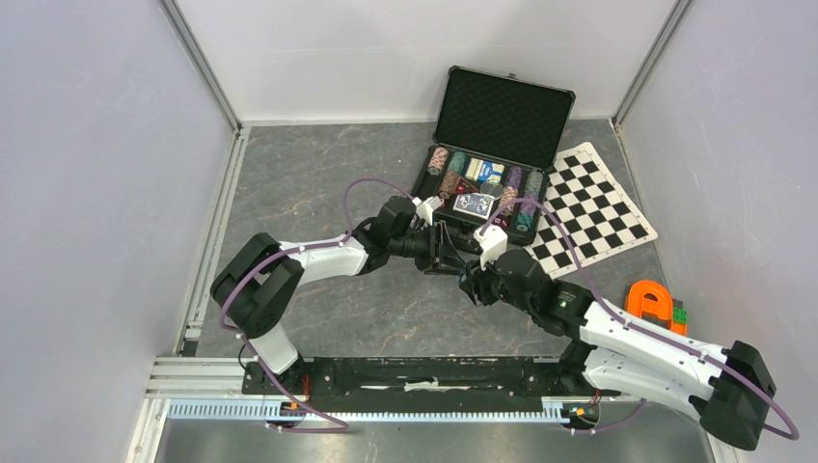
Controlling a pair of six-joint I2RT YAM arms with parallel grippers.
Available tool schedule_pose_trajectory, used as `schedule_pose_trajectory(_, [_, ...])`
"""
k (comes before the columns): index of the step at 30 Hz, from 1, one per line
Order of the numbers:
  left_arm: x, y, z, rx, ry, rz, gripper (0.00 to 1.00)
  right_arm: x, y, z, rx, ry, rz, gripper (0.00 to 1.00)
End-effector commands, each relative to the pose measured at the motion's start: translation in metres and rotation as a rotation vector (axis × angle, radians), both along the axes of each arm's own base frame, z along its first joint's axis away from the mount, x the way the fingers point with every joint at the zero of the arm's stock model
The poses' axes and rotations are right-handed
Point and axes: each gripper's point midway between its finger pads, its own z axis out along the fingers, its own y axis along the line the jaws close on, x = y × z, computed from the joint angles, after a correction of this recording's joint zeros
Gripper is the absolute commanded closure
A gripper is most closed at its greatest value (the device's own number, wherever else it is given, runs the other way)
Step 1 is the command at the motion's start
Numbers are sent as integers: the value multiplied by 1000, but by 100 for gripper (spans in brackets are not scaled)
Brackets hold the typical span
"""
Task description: Pack up texas hold em set
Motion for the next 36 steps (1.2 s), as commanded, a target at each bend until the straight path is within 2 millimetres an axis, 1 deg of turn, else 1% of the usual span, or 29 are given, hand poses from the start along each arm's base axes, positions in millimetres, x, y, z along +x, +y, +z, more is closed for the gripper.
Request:
schedule_pose_trajectory(1, [-8,-3,3,-33,29,-21,55,5,12,15,49,-42,20,69])
schedule_pose_trajectory(3, [-12,-3,0,-32,37,-30,58,5,14,13,52,-39,24,69])
schedule_pose_trajectory(6, [-17,-3,-1,-47,50,-44,69,5,16,12,61,-37,30,70])
schedule_pose_trajectory(7, [-19,-3,-1,-55,51,-52,75,5,16,12,65,-38,31,70])
schedule_pose_trajectory(9, [-23,-5,0,-70,49,-71,94,5,17,11,67,-37,33,69])
schedule_pose_trajectory(10, [-23,-4,2,-79,42,-71,98,5,17,11,69,-38,34,68])
schedule_pose_trajectory(12, [-24,-3,2,-80,33,-66,98,4,17,11,69,-37,35,57])
schedule_pose_trajectory(13, [-23,-2,1,-78,26,-63,98,4,15,10,66,-37,27,47])
schedule_pose_trajectory(14, [-23,-1,2,-76,15,-61,98,5,13,9,63,-38,21,42])
schedule_pose_trajectory(17, [-21,3,2,-55,-20,-54,98,5,8,8,60,-45,2,34])
schedule_pose_trajectory(20, [-18,7,0,-20,-64,-55,98,7,-1,9,54,-62,-35,27])
schedule_pose_trajectory(24, [-12,12,5,18,-167,-71,98,11,-20,11,39,-103,-114,24])
schedule_pose_trajectory(26, [-6,18,10,65,-251,-69,98,15,-35,15,31,-136,-181,24])
schedule_pose_trajectory(28, [4,26,20,109,-359,-43,98,21,-54,21,28,-177,-274,24])
schedule_pose_trajectory(31, [15,37,40,161,-552,-19,98,25,-76,26,22,-228,-374,25])
schedule_pose_trajectory(33, [21,40,51,207,-681,-5,98,25,-78,32,37,-257,-368,25])
schedule_pose_trajectory(35, [27,41,54,267,-766,-10,98,24,-79,39,59,-278,-362,25])
schedule_pose_trajectory(36, [29,39,55,274,-795,-20,98,24,-81,42,72,-289,-369,26])
